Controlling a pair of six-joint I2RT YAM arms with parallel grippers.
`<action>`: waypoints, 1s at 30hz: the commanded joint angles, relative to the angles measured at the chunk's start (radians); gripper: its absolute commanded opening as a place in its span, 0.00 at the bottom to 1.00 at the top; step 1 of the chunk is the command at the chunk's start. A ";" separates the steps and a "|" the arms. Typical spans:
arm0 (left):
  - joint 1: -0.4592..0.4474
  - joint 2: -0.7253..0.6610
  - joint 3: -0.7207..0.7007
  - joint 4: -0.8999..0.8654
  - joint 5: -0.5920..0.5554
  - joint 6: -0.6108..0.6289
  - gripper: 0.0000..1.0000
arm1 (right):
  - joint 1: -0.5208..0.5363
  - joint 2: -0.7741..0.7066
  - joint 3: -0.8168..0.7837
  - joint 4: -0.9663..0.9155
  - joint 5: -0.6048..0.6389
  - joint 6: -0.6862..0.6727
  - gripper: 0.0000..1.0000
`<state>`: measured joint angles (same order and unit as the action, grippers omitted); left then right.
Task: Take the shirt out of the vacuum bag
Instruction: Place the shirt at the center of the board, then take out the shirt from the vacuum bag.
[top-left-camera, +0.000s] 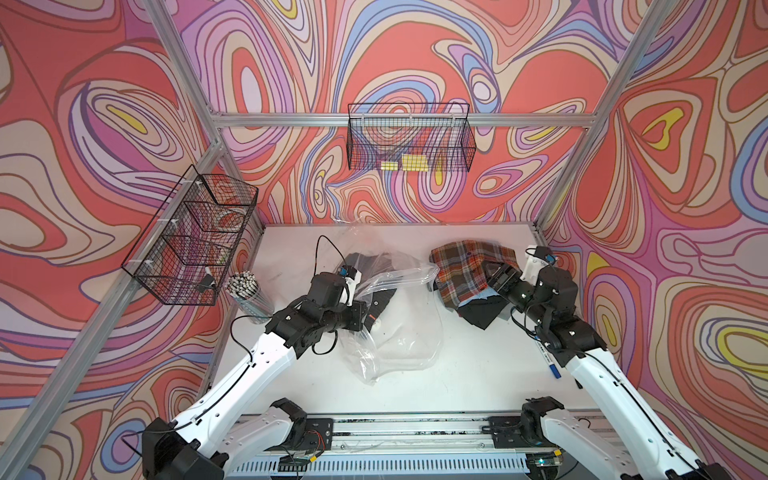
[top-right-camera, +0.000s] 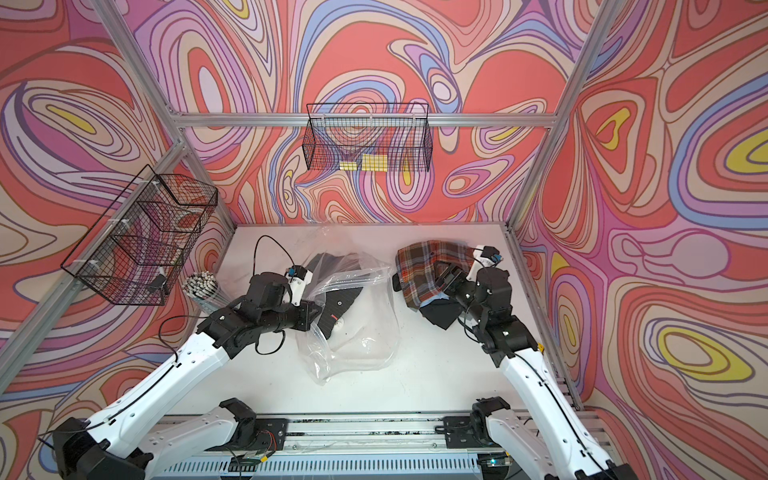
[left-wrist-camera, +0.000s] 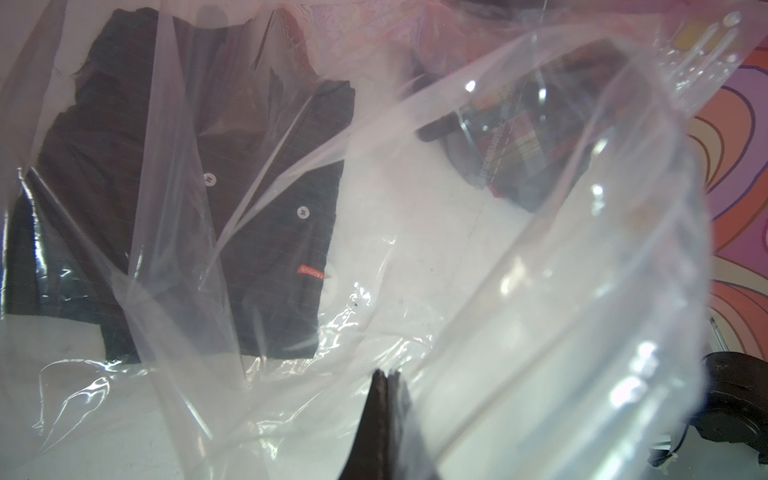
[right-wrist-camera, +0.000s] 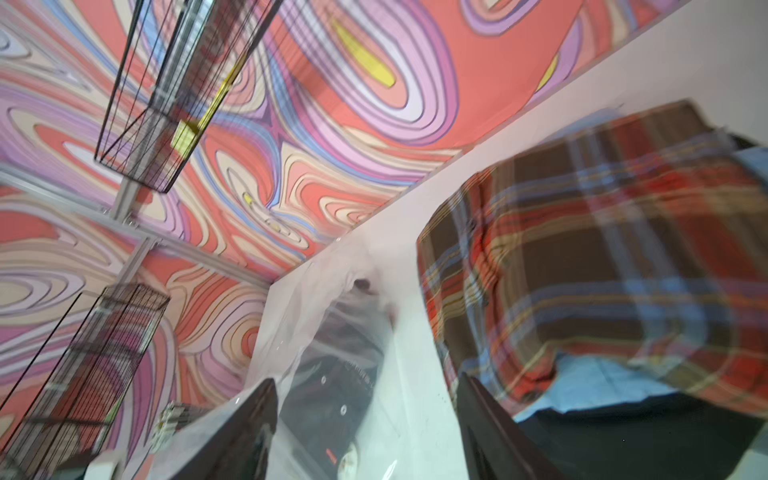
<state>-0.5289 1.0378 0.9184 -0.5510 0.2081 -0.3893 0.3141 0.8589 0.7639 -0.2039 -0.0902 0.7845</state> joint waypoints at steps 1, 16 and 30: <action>0.006 0.003 0.022 -0.008 -0.003 0.006 0.00 | 0.266 0.037 -0.038 0.002 0.149 0.081 0.72; 0.007 -0.052 0.001 0.015 -0.025 0.007 0.00 | 0.721 0.669 0.155 0.233 0.358 0.129 0.73; 0.007 -0.048 -0.003 0.020 0.000 0.007 0.00 | 0.540 1.098 0.300 0.370 0.183 0.210 0.75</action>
<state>-0.5285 0.9962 0.9184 -0.5491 0.1986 -0.3889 0.8627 1.9129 1.0122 0.1318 0.1413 0.9745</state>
